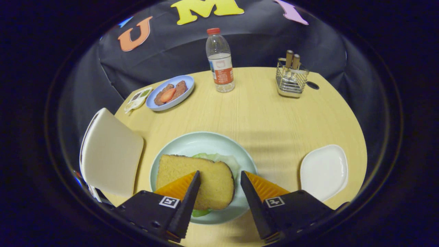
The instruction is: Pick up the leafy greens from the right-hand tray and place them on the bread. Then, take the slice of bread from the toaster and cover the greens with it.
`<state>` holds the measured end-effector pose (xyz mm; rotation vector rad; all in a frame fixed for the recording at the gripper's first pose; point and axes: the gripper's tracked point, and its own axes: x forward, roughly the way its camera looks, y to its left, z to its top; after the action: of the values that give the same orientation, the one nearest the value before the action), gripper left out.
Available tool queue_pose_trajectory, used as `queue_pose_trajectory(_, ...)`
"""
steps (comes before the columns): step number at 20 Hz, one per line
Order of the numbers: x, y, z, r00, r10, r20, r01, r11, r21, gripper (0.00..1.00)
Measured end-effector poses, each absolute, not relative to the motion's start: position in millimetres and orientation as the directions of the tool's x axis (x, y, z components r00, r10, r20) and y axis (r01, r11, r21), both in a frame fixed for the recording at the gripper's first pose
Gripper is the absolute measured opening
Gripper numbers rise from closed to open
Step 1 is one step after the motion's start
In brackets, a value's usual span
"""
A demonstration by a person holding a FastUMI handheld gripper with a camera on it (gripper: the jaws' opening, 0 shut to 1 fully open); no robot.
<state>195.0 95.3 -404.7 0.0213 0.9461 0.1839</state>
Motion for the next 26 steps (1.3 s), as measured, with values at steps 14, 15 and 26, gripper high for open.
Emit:
queue_pose_trajectory(14, 125, 91, -275, 0.808, 0.0, -0.59, -0.026, 0.999, -0.036, 0.96)
queue_pose_trajectory(15, 117, 96, -260, 0.827, -0.003, -0.563, -0.022, 0.999, -0.037, 0.96)
queue_pose_trajectory(26, 31, 134, -85, 0.973, 0.004, -0.23, -0.006, 1.0, -0.009, 0.97)
